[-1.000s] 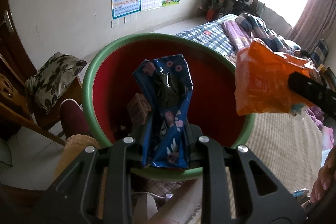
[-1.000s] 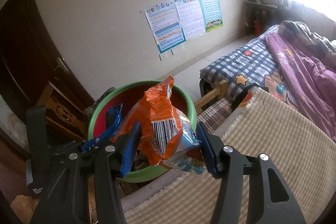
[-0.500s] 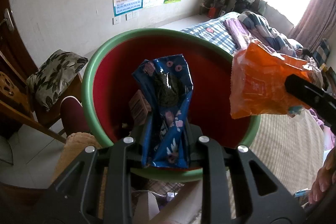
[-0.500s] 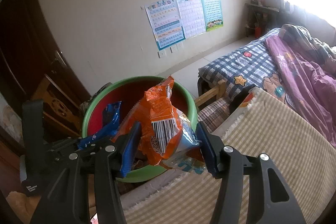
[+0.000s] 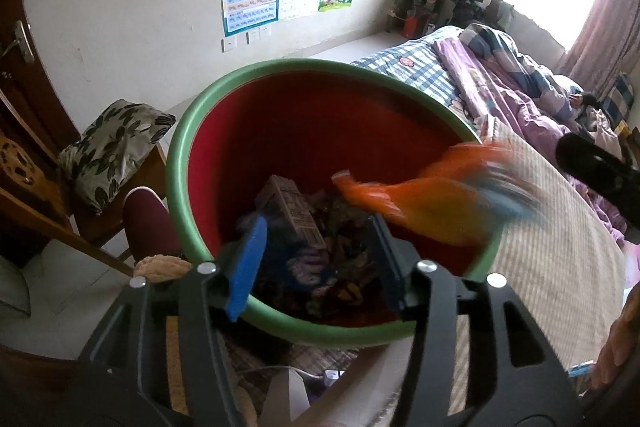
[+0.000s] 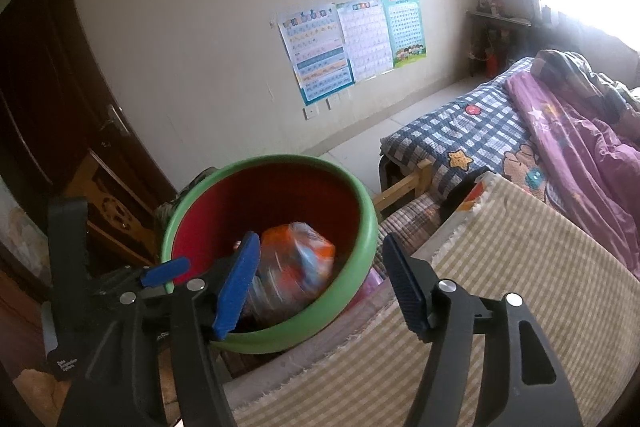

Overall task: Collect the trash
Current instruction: 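Move both open tools back to the remaining wrappers on the mat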

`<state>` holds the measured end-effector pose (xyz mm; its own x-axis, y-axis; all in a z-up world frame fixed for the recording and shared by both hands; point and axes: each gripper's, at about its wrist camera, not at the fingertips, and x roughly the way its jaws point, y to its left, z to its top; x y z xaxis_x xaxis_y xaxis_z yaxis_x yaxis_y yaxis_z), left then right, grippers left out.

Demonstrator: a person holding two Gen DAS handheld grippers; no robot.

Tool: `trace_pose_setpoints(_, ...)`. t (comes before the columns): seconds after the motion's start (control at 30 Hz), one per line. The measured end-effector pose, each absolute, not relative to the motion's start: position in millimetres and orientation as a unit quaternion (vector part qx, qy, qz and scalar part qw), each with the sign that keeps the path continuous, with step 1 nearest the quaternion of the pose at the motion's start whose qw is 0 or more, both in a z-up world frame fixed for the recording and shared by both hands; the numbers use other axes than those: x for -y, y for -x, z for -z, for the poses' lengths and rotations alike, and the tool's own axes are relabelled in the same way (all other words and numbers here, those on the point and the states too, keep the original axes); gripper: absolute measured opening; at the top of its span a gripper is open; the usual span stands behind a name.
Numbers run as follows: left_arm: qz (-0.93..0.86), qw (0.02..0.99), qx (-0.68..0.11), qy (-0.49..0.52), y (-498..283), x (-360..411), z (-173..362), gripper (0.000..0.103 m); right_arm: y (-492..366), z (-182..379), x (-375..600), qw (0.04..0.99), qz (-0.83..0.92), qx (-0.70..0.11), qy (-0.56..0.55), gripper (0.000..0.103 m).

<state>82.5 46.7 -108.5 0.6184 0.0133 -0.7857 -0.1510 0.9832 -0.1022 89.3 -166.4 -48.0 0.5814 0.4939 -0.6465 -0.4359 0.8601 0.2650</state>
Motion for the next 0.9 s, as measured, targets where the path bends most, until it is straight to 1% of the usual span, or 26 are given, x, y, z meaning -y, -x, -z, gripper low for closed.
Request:
trace_pose_setpoints(0.23, -0.043, 0.901, -0.424, 0.08, -74.0, -45.1, 98.6, 0.054, -76.7, 38.0, 190.7, 0.89, -0.262, -0.372, -0.033, 0.062)
trace_pose_setpoints(0.4, -0.008, 0.908, -0.412, 0.081, -60.7, -20.1, 85.6, 0.054, -52.8, 29.7, 249.4, 0.899, -0.228, -0.373, -0.023, 0.063)
trace_pose_setpoints(0.57, 0.076, 0.905, -0.412, 0.07, -52.7, 30.9, 80.0, 0.054, -15.7, 37.3, 333.8, 0.903, -0.153, -0.4, -0.048, 0.063)
trace_pose_setpoints(0.63, 0.126, 0.901, -0.411, 0.057, -46.4, 57.9, 80.6, 0.062, 4.3, 45.9, 368.4, 0.899, -0.121, -0.417, -0.057, 0.066)
trace_pose_setpoints(0.67, 0.151, 0.897, -0.414, 0.051, -43.0, 71.2, 82.0, 0.063, 15.5, 50.7, 386.2, 0.896, -0.106, -0.427, -0.066, 0.068)
trace_pose_setpoints(0.7, 0.181, 0.888, -0.42, 0.043, -37.9, 88.2, 85.5, 0.064, 23.8, 54.7, 397.5, 0.893, -0.097, -0.434, -0.074, 0.07)
trace_pose_setpoints(0.8, 0.261, 0.862, -0.435, 0.019, -20.4, 133.1, 94.9, 0.064, 54.0, 71.1, 431.8, 0.875, -0.074, -0.467, -0.105, 0.07)
trace_pose_setpoints(0.9, 0.337, 0.833, -0.439, -0.02, -2.2, 175.0, 102.6, 0.065, 85.9, 82.0, 449.7, 0.862, -0.068, -0.49, -0.11, 0.07)
